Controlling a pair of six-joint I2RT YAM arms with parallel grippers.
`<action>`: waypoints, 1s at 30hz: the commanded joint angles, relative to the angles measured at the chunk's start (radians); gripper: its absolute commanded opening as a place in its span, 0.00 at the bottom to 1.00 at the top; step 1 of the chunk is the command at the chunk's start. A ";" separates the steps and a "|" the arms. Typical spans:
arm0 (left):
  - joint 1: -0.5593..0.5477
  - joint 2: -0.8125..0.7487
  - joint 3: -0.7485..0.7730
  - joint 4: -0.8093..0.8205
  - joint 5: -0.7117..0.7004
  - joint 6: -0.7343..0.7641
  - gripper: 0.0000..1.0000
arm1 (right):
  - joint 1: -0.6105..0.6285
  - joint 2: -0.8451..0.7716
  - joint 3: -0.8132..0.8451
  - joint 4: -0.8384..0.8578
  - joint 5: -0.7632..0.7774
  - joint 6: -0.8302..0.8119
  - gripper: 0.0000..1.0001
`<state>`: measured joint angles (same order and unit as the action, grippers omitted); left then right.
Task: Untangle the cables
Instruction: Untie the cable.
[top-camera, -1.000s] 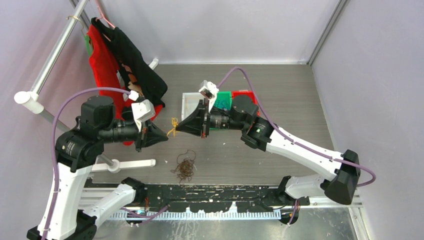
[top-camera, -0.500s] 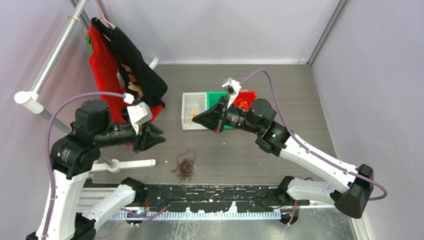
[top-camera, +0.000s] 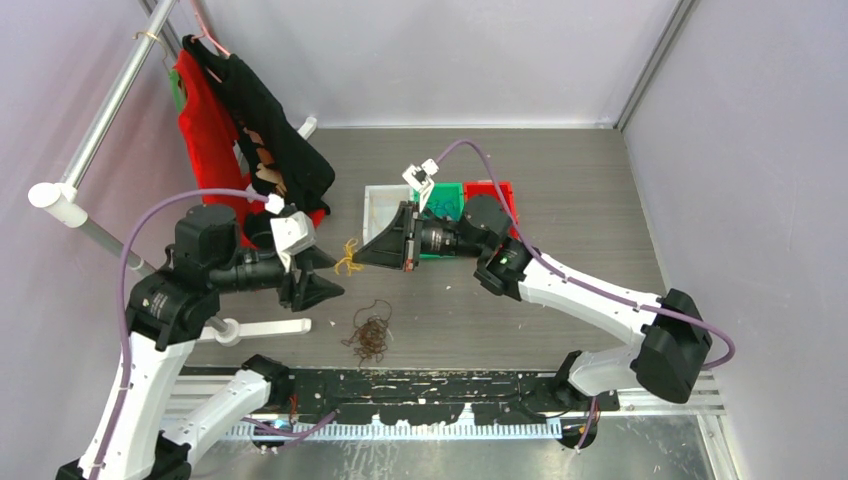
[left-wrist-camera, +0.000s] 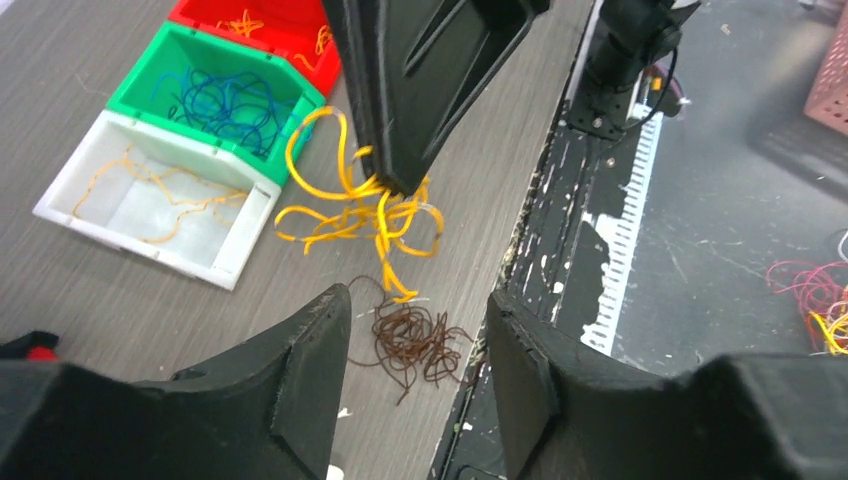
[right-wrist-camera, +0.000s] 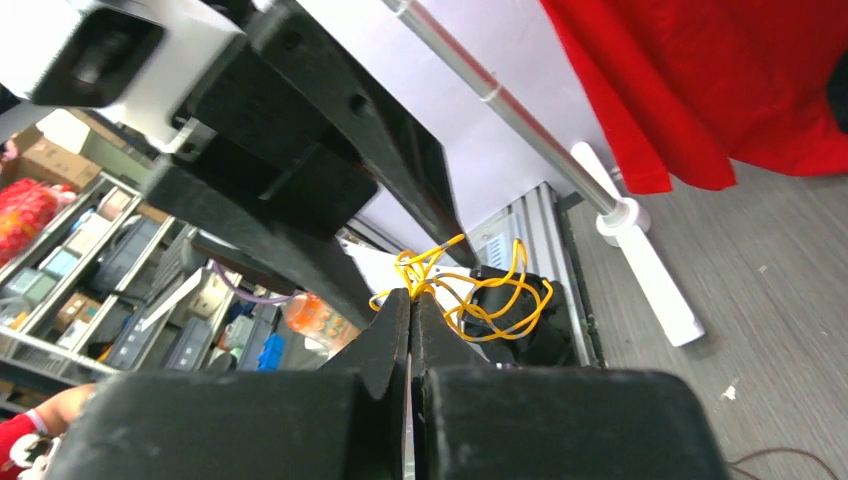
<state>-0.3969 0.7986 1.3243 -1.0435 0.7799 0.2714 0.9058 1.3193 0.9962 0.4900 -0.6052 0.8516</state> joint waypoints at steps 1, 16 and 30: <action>0.003 -0.058 -0.051 0.115 -0.037 0.047 0.50 | 0.017 0.007 0.084 0.102 -0.062 0.040 0.01; 0.003 -0.030 -0.082 0.118 -0.047 0.124 0.13 | 0.020 0.050 0.110 -0.019 -0.093 0.011 0.01; 0.003 -0.025 -0.025 0.032 -0.069 0.160 0.00 | -0.065 -0.043 -0.013 -0.088 -0.080 0.027 0.04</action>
<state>-0.3973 0.7975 1.2522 -1.0073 0.7177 0.4297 0.8658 1.3388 0.9867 0.4168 -0.6754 0.8757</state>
